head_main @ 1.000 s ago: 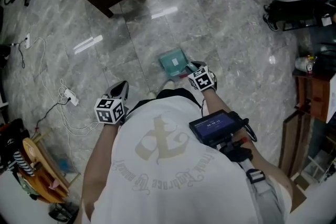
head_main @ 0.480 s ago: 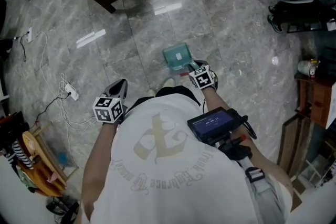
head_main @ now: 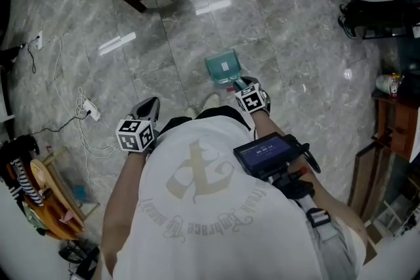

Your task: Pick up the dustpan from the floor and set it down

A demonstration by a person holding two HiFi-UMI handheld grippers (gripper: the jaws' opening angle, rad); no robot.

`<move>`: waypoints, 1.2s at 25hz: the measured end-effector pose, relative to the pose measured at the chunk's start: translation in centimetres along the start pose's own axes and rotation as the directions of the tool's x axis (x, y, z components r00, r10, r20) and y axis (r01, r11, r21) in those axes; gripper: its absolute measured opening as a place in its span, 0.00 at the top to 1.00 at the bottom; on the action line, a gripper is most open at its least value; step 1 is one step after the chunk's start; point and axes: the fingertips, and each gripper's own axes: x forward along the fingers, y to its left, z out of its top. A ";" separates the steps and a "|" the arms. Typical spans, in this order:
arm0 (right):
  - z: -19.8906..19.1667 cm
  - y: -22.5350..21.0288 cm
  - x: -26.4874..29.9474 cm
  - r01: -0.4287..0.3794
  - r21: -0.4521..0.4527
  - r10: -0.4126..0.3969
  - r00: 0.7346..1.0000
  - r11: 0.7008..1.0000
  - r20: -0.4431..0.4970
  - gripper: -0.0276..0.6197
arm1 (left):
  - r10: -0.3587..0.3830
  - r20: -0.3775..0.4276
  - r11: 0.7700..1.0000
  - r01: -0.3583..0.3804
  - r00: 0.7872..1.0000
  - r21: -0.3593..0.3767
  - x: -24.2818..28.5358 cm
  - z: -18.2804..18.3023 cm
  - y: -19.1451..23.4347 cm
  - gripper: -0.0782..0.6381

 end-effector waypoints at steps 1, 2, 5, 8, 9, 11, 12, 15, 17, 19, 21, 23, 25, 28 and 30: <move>-0.2 0.2 0.0 -0.004 0.004 0.004 1.000 1.000 -0.002 0.76 | 0.002 -0.002 1.000 -0.002 1.000 0.001 -0.1 0.0 -0.1 0.87; -0.5 0.4 0.0 -0.008 0.005 0.008 1.000 1.000 -0.005 0.75 | 0.004 -0.005 1.000 -0.004 1.000 0.002 -0.3 -0.1 -0.1 0.87; -1.0 0.9 0.0 -0.027 0.012 0.027 1.000 1.000 0.011 0.74 | 0.009 -0.018 1.000 -0.009 1.000 0.004 -0.6 -0.3 -0.3 0.87; -1.1 1.1 0.2 -0.055 0.049 0.053 0.997 0.997 0.048 0.73 | 0.004 -0.034 1.000 -0.004 0.999 0.014 -0.4 -0.4 -0.7 0.87; -1.1 1.1 0.3 -0.061 0.062 0.057 0.997 0.996 0.057 0.71 | -0.001 -0.038 1.000 0.002 0.999 0.021 -0.2 -0.4 -1.0 0.87; -1.0 0.9 0.2 -0.063 0.074 0.057 0.995 0.995 0.077 0.68 | -0.015 -0.046 0.999 0.017 0.999 0.037 0.0 -0.4 -1.5 0.87; -1.0 0.8 0.1 -0.061 0.077 0.054 0.995 0.995 0.085 0.67 | -0.021 -0.050 0.999 0.023 0.999 0.044 0.1 -0.5 -1.7 0.87; -1.1 0.7 -0.4 -0.060 0.084 0.051 0.993 0.995 0.104 0.65 | -0.031 -0.059 0.998 0.034 0.998 0.060 0.3 -0.8 -2.3 0.87; -1.1 0.9 -0.9 -0.071 0.090 0.060 0.991 0.993 0.118 0.64 | -0.039 -0.060 0.996 0.044 0.997 0.072 0.5 -0.6 -2.6 0.87; -1.0 1.0 -1.5 -0.080 0.096 0.066 0.988 0.992 0.136 0.64 | -0.053 -0.058 0.994 0.058 0.997 0.088 0.7 -0.3 -2.9 0.87; -1.0 0.9 -2.2 -0.072 0.103 0.055 0.986 0.992 0.158 0.64 | -0.072 -0.057 0.992 0.077 0.996 0.101 0.9 -0.1 -3.2 0.87; -0.9 0.7 -3.0 -0.053 0.115 0.032 0.983 0.992 0.178 0.64 | -0.093 -0.049 0.989 0.098 0.994 0.109 1.2 0.4 -3.1 0.87; -0.8 0.6 -3.8 -0.031 0.131 0.005 0.981 0.991 0.196 0.64 | -0.117 -0.032 0.986 0.119 0.993 0.115 1.6 1.3 -3.0 0.87; -1.1 0.5 -5.2 0.002 0.153 -0.036 0.975 0.988 0.219 0.64 | -0.157 -0.014 0.977 0.157 0.988 0.144 2.3 2.4 -3.2 0.87; -1.3 0.6 -6.2 0.020 0.166 -0.059 0.971 0.986 0.234 0.64 | -0.182 -0.009 0.970 0.181 0.983 0.163 2.5 2.8 -3.4 0.87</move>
